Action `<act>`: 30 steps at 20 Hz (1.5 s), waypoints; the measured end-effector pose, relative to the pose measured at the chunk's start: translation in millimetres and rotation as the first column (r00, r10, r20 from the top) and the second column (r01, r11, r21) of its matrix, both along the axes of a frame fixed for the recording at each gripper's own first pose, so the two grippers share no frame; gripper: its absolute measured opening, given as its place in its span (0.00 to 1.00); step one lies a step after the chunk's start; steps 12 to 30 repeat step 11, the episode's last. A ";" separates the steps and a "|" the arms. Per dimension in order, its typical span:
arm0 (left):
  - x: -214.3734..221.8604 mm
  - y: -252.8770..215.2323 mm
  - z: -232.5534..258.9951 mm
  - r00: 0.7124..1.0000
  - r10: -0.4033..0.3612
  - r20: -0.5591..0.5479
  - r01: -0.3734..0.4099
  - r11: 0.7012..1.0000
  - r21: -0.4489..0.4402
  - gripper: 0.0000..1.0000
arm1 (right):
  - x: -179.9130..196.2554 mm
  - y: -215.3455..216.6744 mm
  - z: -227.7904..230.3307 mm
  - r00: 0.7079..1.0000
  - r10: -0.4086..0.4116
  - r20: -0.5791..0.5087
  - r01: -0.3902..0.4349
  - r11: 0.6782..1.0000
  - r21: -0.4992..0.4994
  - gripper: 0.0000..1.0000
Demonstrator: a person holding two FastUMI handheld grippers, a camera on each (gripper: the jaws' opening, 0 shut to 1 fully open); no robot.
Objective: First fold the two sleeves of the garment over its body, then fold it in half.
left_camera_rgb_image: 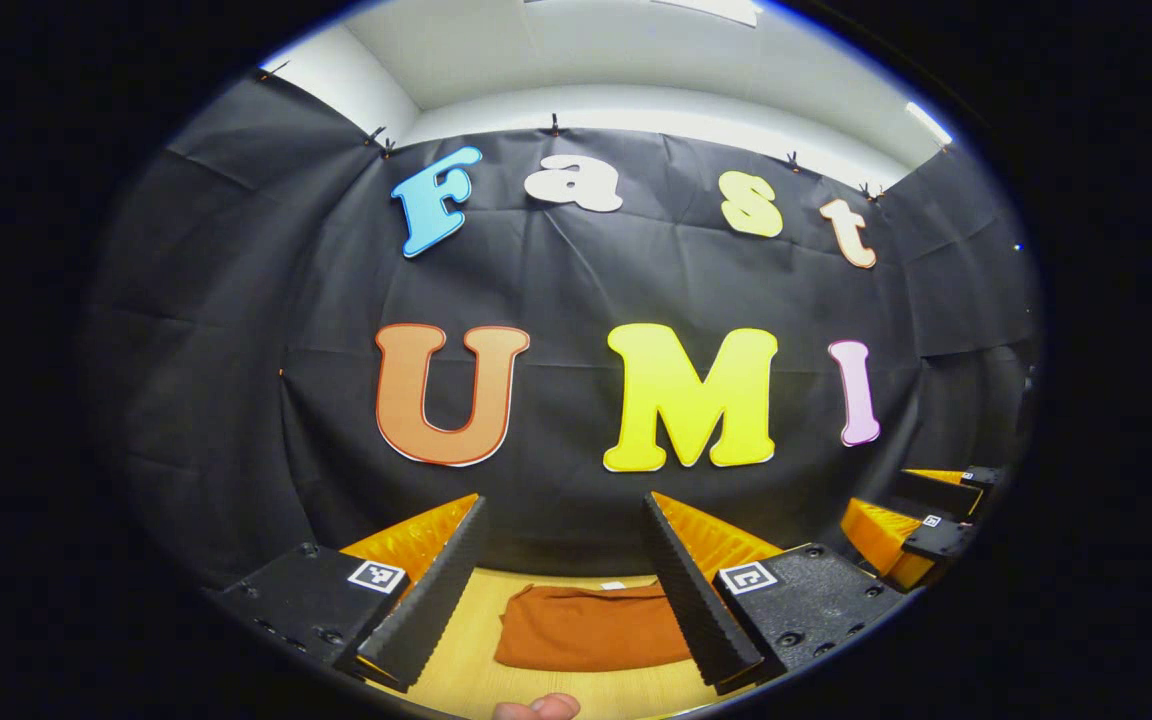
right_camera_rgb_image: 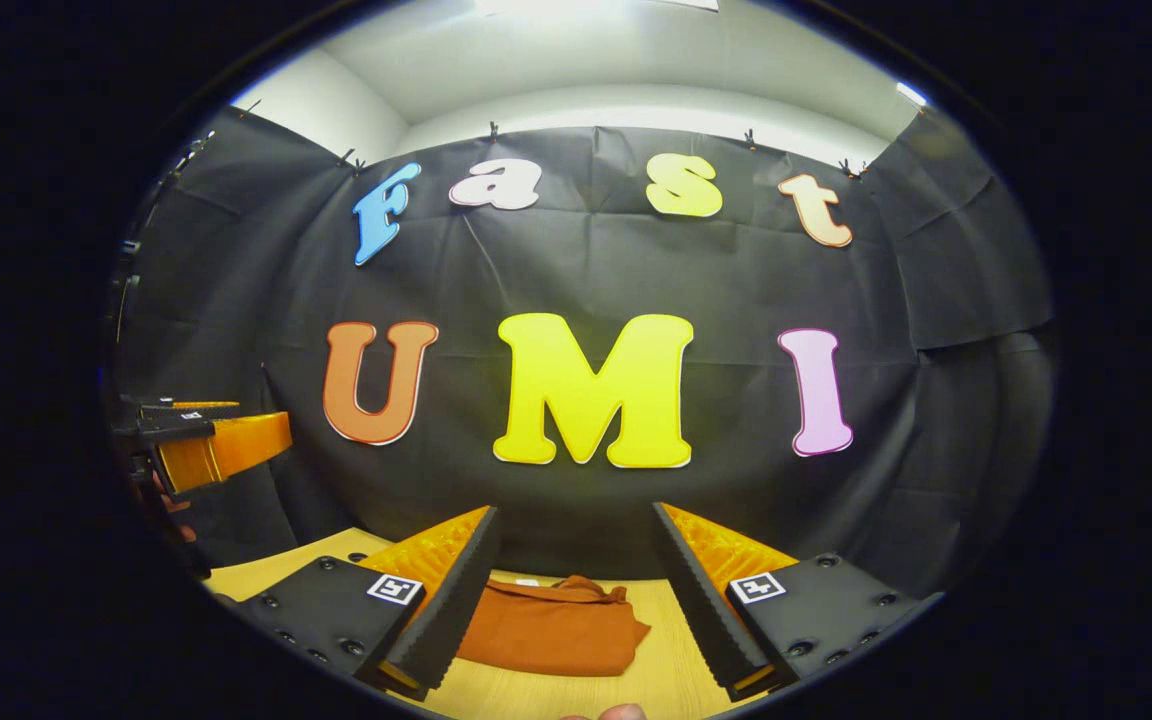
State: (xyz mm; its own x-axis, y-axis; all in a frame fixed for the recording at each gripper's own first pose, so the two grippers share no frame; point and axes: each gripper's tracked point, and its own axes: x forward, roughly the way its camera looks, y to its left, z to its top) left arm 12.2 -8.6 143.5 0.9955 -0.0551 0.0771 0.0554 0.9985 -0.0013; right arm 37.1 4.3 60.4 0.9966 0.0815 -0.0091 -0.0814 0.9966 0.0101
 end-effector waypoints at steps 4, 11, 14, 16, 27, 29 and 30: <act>-32.9 -7.5 -14.8 1.000 -0.012 -0.027 0.013 1.000 0.021 0.98 | -24.2 2.0 2.0 1.000 0.001 -0.006 0.000 1.000 0.025 0.96; -44.4 -0.9 -8.2 1.000 0.015 -0.024 -0.014 0.999 0.033 0.98 | -38.3 -5.3 7.3 0.999 -0.041 -0.006 0.041 0.998 0.041 0.95; -44.4 -0.9 -8.2 1.000 0.015 -0.024 -0.014 0.999 0.033 0.98 | -38.3 -5.3 7.3 0.999 -0.041 -0.006 0.041 0.998 0.041 0.95; -44.4 -0.9 -8.2 1.000 0.015 -0.024 -0.014 0.999 0.033 0.98 | -38.3 -5.3 7.3 0.999 -0.041 -0.006 0.041 0.998 0.041 0.95; -44.4 -0.9 -8.2 1.000 0.015 -0.024 -0.014 0.999 0.033 0.98 | -38.3 -5.3 7.3 0.999 -0.041 -0.006 0.041 0.998 0.041 0.95; -44.4 -0.9 -8.2 1.000 0.015 -0.024 -0.014 0.999 0.033 0.98 | -38.3 -5.3 7.3 0.999 -0.041 -0.006 0.041 0.998 0.041 0.95; -44.4 -0.9 -8.2 1.000 0.015 -0.024 -0.014 0.999 0.033 0.98 | -38.3 -5.3 7.3 0.999 -0.041 -0.006 0.041 0.998 0.041 0.95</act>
